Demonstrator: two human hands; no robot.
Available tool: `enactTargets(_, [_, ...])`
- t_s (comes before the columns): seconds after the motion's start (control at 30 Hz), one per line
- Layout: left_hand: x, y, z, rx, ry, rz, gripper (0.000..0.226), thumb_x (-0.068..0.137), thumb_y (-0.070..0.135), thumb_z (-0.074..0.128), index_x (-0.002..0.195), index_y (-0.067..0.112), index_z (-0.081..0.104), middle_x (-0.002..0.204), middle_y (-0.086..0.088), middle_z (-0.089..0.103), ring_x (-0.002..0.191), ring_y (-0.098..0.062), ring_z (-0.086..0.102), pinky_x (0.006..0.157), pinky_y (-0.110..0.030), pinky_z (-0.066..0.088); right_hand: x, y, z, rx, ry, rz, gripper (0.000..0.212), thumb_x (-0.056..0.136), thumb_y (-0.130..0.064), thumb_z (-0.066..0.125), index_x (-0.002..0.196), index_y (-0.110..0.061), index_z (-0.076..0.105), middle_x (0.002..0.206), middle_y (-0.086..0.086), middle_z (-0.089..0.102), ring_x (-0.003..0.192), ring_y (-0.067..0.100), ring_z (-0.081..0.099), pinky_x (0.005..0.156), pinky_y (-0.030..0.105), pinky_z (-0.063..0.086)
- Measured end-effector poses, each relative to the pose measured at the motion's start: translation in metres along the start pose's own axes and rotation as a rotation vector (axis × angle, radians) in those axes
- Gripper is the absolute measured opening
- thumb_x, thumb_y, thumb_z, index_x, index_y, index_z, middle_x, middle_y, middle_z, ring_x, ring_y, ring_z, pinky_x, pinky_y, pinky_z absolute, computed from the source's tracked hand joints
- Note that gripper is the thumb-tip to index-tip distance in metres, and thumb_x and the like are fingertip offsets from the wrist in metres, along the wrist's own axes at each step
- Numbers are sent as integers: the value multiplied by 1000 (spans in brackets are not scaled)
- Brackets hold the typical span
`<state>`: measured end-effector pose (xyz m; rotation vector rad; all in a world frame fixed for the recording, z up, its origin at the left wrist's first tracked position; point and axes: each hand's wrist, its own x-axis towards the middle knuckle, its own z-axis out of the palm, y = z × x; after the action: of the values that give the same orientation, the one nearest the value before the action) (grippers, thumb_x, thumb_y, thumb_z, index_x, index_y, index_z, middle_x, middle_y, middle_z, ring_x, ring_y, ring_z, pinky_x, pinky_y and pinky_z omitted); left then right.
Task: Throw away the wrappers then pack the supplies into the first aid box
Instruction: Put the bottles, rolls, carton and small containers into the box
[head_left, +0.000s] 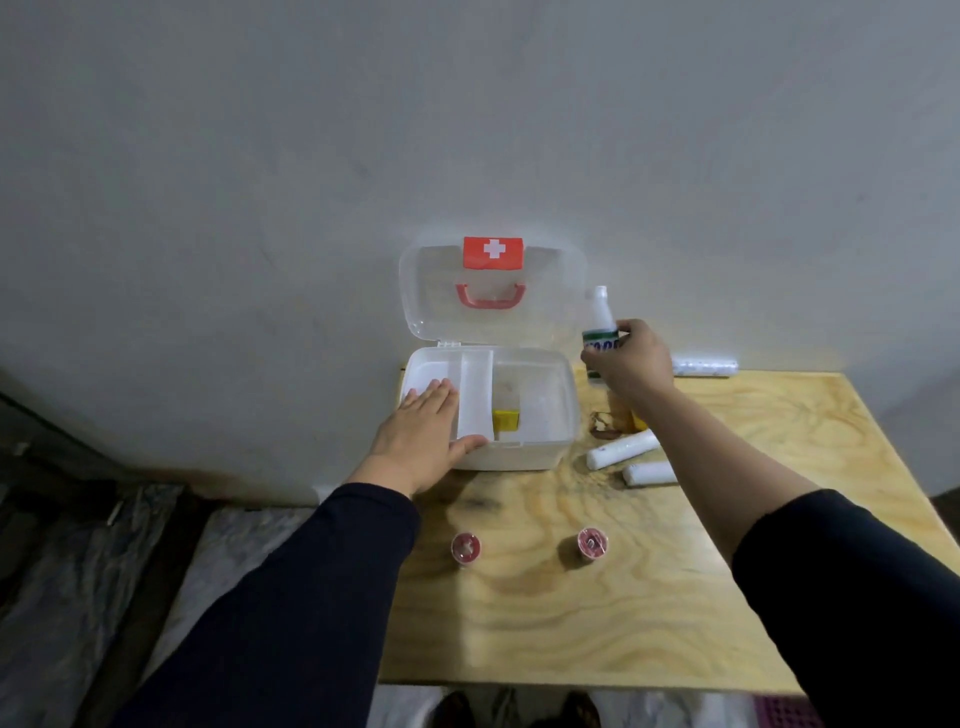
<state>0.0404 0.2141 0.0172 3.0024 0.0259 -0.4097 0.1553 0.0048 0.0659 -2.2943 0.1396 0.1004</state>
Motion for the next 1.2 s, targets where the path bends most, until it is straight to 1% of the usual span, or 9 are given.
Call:
enactTargets(0.1, [0, 1, -2, -28, -8, -4, 85, 95, 62, 27, 156, 8, 5, 165, -7, 1, 152, -19, 1, 123, -35, 2, -5, -14, 1, 60, -17, -40, 53, 78, -22, 71, 126, -11, 51, 113, 7, 66, 87, 18, 58, 75, 33, 50])
enactTargets(0.23, [0, 1, -3, -70, 3, -3, 83, 96, 60, 30, 156, 7, 7, 165, -8, 4, 152, -19, 2, 122, -34, 1, -12, -23, 16, 78, -71, -50, 53, 76, -18, 75, 123, -10, 50, 118, 11, 63, 103, 27, 61, 88, 43, 53])
enactTargets(0.37, [0, -2, 0, -72, 19, 4, 82, 96, 60, 30, 156, 7, 9, 165, -7, 4, 152, -19, 1, 122, -34, 1, -19, -23, 39, -41, -153, -87, 50, 77, -14, 74, 121, -9, 50, 116, 12, 63, 100, 28, 60, 74, 33, 45])
enactTargets(0.63, [1, -2, 4, -58, 19, 5, 84, 96, 61, 28, 156, 7, 5, 165, -7, 1, 152, -18, -1, 123, -34, -1, -17, -13, 71, -323, -198, -100, 37, 82, -9, 65, 115, -5, 47, 103, 15, 59, 93, 31, 58, 68, 32, 41])
enactTargets(0.9, [1, -2, 0, -59, -8, 5, 86, 94, 63, 29, 156, 8, 6, 165, -6, 2, 152, -19, 0, 122, -34, 1, -9, -18, 70, -341, -227, -37, 48, 84, -3, 60, 129, -5, 43, 120, 18, 58, 105, 33, 59, 71, 31, 44])
enactTargets(0.97, [2, -2, -7, -52, -36, 0, 86, 94, 64, 32, 156, 9, 10, 165, -6, 7, 152, -19, 5, 122, -35, 5, -9, -20, 62, -338, -251, -52, 57, 82, -3, 62, 135, -7, 42, 124, 16, 57, 111, 31, 57, 76, 30, 45])
enactTargets(1.03, [3, 0, -18, -28, -69, -12, 84, 92, 66, 37, 152, 10, 23, 161, -7, 22, 148, -25, 21, 119, -38, 19, -8, -23, 50, -308, -272, -80, 63, 81, -4, 66, 139, -8, 41, 126, 15, 57, 115, 30, 56, 79, 28, 44])
enactTargets(1.1, [4, 3, -30, -4, -81, -35, 78, 89, 68, 41, 143, 11, 38, 147, -7, 41, 134, -29, 41, 106, -41, 37, -7, -27, 34, -251, -261, -109, 59, 82, -7, 67, 137, -10, 44, 126, 14, 59, 114, 28, 57, 84, 27, 45])
enactTargets(1.2, [13, 14, -48, -5, -33, -31, 66, 92, 64, 41, 130, 11, 49, 134, -7, 52, 121, -30, 52, 92, -41, 44, -5, -23, 11, -238, -192, -127, 46, 86, -14, 63, 131, -12, 53, 123, 11, 63, 116, 26, 57, 92, 30, 45])
